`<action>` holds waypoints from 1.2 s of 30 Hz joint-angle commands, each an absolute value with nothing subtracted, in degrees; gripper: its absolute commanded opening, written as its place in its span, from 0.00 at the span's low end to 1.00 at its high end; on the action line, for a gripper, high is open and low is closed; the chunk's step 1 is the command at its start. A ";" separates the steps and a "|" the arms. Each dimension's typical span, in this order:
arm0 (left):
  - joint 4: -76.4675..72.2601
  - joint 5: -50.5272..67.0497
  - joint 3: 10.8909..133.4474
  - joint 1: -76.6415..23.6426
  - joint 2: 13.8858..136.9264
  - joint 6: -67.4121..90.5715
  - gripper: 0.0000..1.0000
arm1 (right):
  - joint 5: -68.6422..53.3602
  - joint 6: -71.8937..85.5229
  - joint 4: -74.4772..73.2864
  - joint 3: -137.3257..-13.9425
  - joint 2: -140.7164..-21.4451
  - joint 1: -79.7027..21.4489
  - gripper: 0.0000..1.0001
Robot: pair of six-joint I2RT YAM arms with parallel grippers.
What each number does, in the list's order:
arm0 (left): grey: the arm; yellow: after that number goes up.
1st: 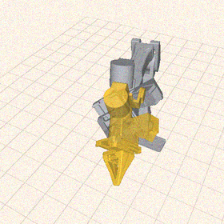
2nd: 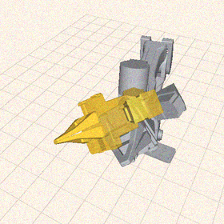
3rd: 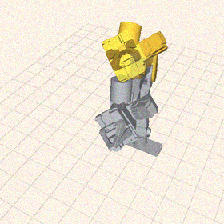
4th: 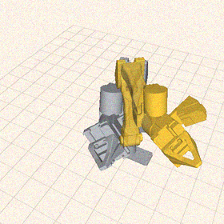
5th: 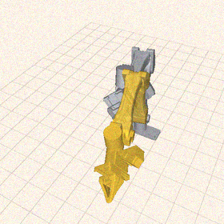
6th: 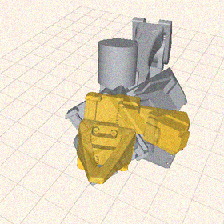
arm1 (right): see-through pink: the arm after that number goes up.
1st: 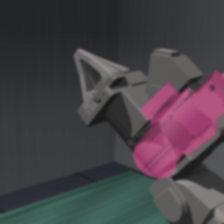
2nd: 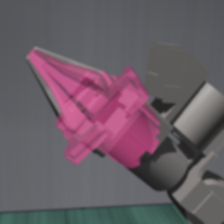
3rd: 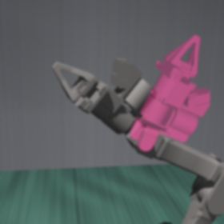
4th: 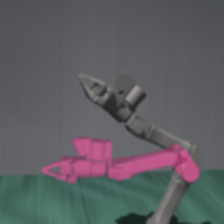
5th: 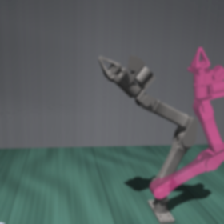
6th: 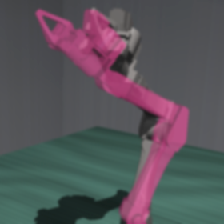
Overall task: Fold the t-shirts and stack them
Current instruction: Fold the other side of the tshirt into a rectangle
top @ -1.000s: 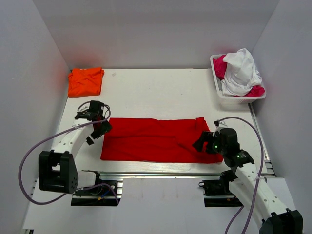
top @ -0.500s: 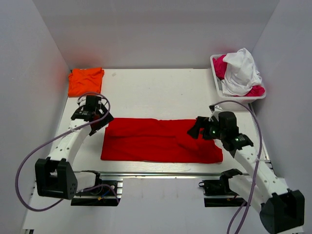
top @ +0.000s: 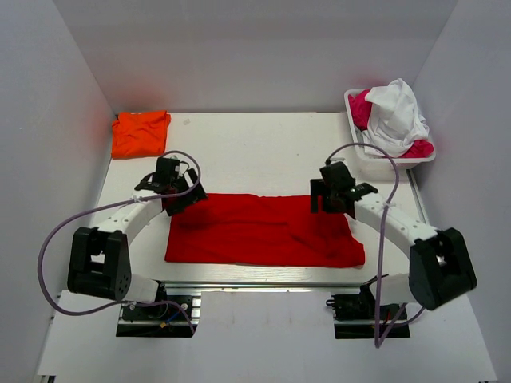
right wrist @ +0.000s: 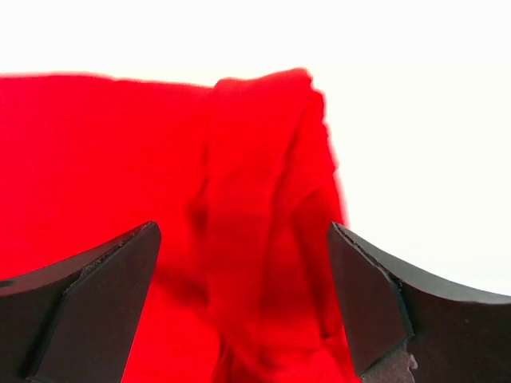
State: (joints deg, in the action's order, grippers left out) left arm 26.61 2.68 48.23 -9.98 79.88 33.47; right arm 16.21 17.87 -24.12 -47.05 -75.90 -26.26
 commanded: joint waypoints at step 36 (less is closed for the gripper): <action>22.49 -2.99 43.77 -9.93 96.77 31.73 1.00 | 13.11 12.40 -18.02 -56.17 -90.00 -15.65 0.00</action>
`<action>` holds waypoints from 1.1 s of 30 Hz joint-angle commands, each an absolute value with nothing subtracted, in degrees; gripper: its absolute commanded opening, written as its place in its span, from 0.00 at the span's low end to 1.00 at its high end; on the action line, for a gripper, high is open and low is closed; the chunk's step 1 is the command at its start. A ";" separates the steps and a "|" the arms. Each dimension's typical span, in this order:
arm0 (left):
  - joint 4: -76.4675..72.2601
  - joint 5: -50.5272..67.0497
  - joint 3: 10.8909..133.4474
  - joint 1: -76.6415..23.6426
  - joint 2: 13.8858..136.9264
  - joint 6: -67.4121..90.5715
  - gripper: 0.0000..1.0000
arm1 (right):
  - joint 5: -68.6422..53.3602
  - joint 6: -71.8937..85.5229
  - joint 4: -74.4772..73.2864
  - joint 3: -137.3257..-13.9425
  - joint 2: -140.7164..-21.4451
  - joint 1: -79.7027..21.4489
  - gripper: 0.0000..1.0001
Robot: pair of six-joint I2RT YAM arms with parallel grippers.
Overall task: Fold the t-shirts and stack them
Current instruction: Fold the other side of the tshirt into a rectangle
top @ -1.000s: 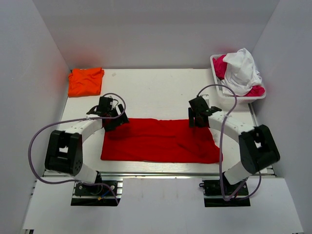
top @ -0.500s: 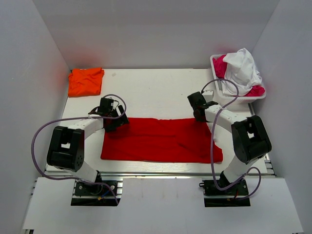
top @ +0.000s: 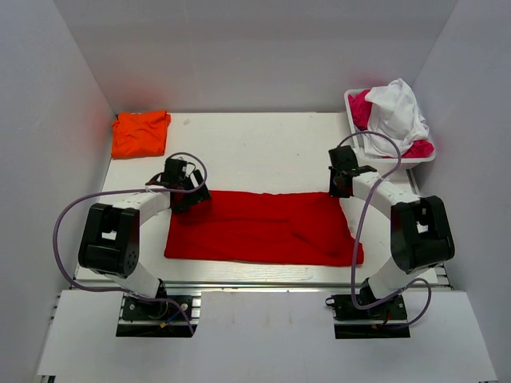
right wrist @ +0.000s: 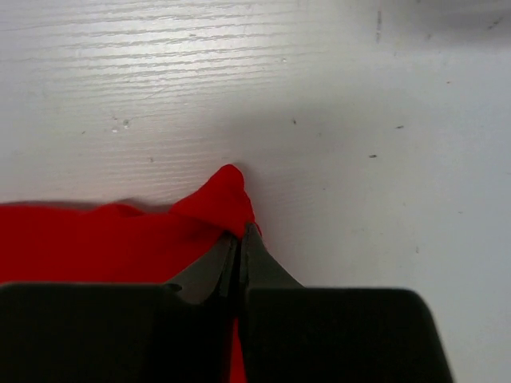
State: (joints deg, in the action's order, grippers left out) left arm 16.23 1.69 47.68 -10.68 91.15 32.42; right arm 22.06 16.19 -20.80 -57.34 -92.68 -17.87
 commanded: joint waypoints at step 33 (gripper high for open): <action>25.31 -3.43 44.30 -9.40 98.96 31.20 1.00 | -59.66 -2.99 -2.72 -46.93 -93.23 15.64 0.02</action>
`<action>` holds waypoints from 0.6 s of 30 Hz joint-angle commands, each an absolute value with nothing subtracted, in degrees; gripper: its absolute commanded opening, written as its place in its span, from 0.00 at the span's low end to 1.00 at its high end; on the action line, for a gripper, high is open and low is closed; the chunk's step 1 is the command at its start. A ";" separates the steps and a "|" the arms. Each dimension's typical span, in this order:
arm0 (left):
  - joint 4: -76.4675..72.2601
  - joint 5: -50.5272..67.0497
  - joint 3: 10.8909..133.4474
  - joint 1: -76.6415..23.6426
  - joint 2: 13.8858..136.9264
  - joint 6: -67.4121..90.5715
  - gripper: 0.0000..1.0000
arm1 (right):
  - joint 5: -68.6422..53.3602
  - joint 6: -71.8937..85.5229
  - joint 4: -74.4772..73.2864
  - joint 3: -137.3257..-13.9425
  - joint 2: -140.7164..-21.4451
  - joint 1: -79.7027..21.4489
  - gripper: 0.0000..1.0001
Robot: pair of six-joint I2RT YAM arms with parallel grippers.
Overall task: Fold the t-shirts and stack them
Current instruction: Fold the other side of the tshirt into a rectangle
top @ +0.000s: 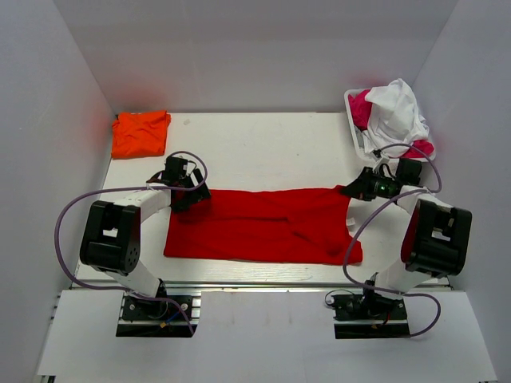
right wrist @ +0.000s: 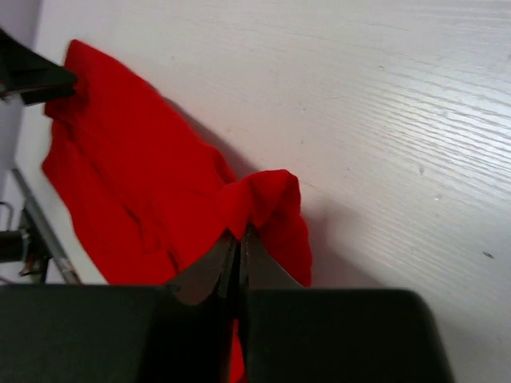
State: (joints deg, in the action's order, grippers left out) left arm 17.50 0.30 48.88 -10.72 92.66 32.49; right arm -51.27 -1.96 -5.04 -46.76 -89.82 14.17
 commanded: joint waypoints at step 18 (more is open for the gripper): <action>25.31 -3.43 44.30 -9.40 97.91 31.20 1.00 | -59.61 -3.42 -2.08 -49.21 -98.88 19.96 0.11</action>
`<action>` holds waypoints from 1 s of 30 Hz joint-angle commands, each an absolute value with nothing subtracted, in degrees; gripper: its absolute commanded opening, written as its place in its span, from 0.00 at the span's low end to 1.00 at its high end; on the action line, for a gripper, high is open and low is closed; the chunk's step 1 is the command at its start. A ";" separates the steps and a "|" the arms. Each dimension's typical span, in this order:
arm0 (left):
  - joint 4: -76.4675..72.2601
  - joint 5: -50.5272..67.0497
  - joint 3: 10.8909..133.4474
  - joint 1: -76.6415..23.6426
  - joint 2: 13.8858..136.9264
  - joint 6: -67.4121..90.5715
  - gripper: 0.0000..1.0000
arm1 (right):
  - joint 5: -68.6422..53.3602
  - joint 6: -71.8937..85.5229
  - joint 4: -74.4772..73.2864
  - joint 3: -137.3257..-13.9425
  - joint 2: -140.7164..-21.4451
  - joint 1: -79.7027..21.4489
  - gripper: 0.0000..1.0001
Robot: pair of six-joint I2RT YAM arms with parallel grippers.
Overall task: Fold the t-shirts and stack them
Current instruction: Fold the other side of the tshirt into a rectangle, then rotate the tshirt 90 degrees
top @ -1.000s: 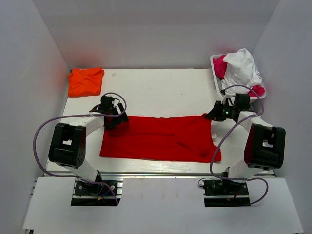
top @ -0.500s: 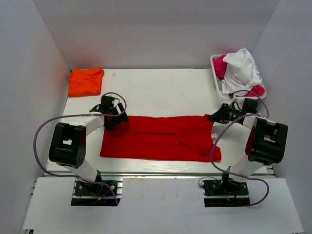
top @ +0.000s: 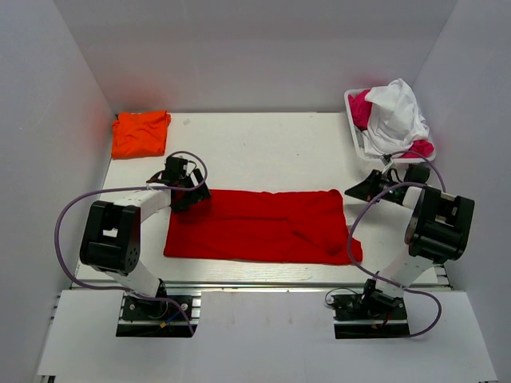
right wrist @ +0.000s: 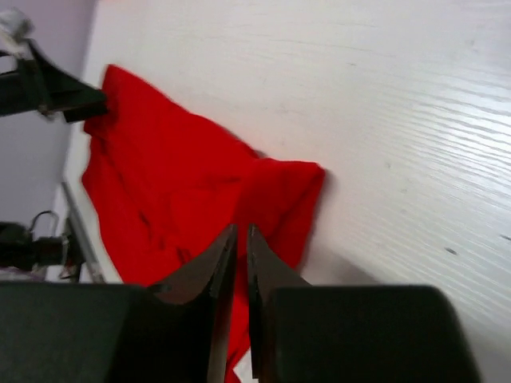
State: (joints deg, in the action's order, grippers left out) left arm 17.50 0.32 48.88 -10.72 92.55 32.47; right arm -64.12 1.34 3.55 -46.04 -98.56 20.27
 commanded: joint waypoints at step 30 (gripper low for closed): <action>25.31 -2.81 45.35 -9.40 100.28 30.67 1.00 | 13.92 -15.73 -24.88 -64.68 -94.30 -12.56 0.90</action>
